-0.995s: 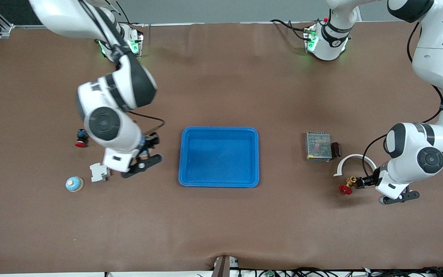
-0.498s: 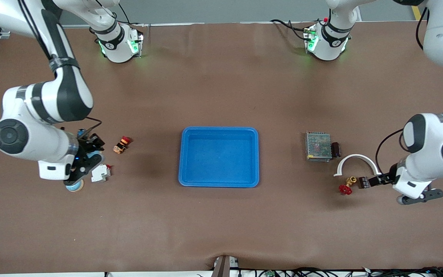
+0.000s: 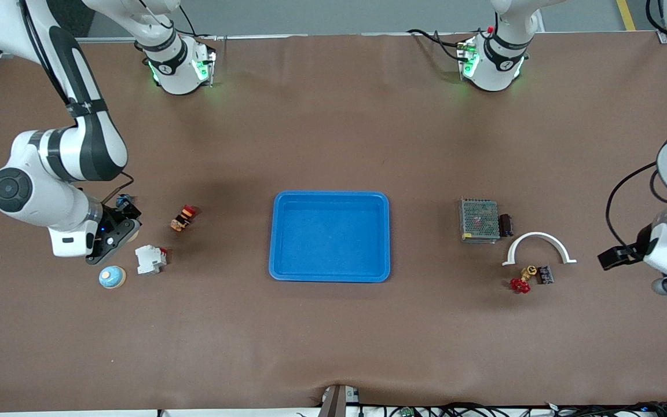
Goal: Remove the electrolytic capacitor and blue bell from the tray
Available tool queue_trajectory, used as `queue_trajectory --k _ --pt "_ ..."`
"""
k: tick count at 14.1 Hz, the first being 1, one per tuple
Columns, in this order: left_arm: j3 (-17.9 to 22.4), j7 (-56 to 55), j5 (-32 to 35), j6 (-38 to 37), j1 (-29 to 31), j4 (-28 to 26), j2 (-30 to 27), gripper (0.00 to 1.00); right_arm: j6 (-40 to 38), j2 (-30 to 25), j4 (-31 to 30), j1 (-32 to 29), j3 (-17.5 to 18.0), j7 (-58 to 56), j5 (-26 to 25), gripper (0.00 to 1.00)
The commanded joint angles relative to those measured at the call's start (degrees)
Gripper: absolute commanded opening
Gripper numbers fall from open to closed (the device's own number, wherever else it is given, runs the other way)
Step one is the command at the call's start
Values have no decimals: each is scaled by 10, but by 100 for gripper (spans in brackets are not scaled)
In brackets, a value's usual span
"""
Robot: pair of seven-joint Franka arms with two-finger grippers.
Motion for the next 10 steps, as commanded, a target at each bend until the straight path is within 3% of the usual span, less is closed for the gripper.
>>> queue_trajectory --k 1,5,10 --pt "-11 11 -53 -63 4 24 -22 100 55 -29 -76 -17 10 -14 6 42" --pt "-15 7 -76 -137 0 44 -65 100 149 -28 -147 -23 11 -23 6 43" --pt "-40 7 -78 -207 -1 42 -135 100 169 -23 -173 -22 10 -23 6 43"
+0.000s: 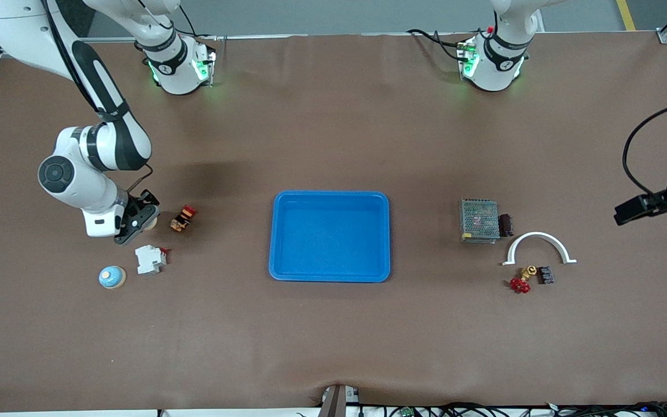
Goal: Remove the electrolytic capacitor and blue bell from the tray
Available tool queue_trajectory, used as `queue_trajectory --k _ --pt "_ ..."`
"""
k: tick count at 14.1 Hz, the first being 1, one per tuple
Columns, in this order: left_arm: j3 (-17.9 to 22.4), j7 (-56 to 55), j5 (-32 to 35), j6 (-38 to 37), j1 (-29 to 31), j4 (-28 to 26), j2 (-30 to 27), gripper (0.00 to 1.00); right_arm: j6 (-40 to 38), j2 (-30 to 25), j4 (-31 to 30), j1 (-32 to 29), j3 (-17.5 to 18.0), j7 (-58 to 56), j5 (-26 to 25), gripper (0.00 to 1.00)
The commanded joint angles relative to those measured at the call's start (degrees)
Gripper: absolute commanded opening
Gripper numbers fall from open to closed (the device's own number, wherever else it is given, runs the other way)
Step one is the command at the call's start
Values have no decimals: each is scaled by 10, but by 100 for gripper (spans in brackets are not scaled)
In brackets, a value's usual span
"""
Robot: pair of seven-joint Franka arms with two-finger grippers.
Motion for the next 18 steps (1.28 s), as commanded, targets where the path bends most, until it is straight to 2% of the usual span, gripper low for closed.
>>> queue_trajectory --k 1,3,6,7,10,12,18 --pt "-14 11 -11 -42 2 -7 -48 100 10 -20 -29 -14 10 -16 6 43" --pt "-16 12 -13 -77 2 -9 -72 100 41 -19 -43 -14 10 -15 6 43" --pt "-9 28 -41 -91 -5 -15 -102 100 53 -12 -48 -14 10 -16 6 43" --pt "13 42 -47 -95 -25 -25 -111 100 59 -10 -49 -14 10 -16 6 43" --pt "121 51 -71 -96 -119 -50 -140 100 65 -2 -49 -14 10 -16 6 43" --pt "160 52 -74 -96 -156 -70 -157 100 74 9 -49 -14 10 -16 6 43" --pt "160 55 -76 -102 -154 -79 -176 100 85 21 -49 -15 10 -16 5 44"
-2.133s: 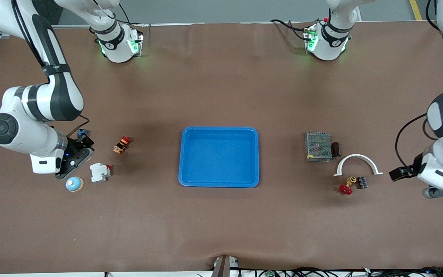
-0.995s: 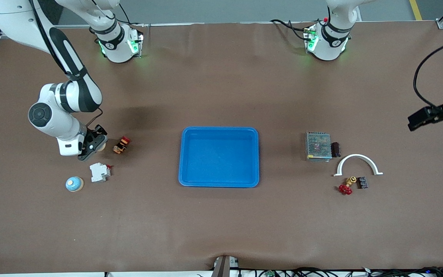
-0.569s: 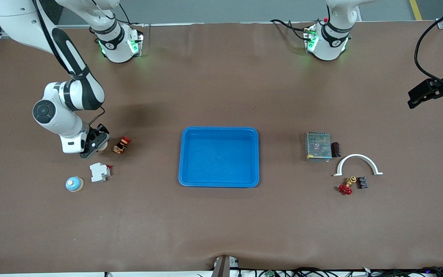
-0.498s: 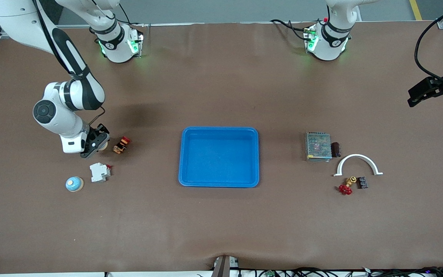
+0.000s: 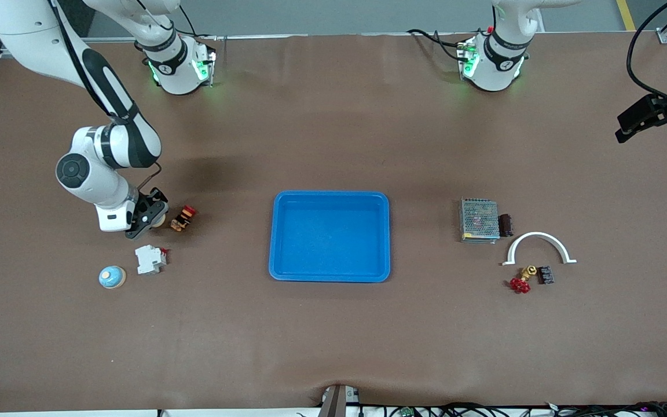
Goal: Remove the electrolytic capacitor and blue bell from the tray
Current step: 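Lower the second bell beside the breaker and open the right gripper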
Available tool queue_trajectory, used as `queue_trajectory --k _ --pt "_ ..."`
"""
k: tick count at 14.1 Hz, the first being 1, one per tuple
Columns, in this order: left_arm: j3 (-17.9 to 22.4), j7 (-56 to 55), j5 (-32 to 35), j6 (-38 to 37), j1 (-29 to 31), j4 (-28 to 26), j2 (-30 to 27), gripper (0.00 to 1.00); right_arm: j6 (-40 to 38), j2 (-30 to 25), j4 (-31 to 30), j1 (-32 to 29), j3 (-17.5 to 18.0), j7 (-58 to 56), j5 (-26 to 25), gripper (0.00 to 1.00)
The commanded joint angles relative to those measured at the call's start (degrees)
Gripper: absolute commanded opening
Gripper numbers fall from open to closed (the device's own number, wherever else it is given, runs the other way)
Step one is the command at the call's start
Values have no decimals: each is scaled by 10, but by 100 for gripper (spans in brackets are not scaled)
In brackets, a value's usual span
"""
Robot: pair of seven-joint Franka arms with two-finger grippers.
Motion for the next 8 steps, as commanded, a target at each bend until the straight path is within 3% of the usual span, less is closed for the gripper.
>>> queue_trajectory --k 1,6,8 --pt "6 15 -11 -3 -3 -13 -14 100 11 -1 -7 -15 10 -15 6 44" --pt "6 14 -11 -3 -2 -9 -9 100 10 0 -6 -16 10 -15 6 45" --pt "7 14 -11 -2 -2 -9 -7 100 10 0 -6 -16 10 -13 6 68"
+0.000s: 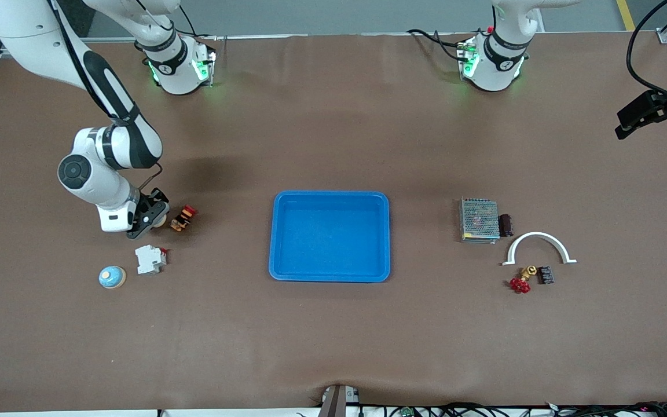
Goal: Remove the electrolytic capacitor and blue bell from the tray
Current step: 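Lower the second bell beside the breaker and open the right gripper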
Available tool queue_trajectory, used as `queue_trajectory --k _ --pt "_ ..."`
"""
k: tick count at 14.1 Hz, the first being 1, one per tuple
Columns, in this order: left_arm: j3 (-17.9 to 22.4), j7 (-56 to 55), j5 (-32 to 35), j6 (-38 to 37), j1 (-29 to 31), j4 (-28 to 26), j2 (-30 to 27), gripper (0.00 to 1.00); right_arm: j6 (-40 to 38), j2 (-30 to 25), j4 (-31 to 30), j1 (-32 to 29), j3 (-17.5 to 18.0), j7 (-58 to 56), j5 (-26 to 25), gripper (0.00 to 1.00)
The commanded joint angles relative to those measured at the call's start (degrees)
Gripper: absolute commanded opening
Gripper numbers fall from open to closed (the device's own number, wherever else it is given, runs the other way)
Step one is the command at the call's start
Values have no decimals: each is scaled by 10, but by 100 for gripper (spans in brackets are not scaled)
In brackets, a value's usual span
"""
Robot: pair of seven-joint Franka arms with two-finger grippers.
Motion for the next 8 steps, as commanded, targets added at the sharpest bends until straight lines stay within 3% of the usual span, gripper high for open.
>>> queue_trajectory --k 1,2,8 --pt "6 13 -11 -1 -2 -4 -5 100 6 -4 -4 -16 10 -13 5 95" --pt "6 13 -11 -1 -2 -4 -5 100 6 -4 -4 -17 10 -13 6 100" --pt "6 13 -10 -1 -2 -4 -5 100 -3 -15 2 -13 12 -6 6 100"
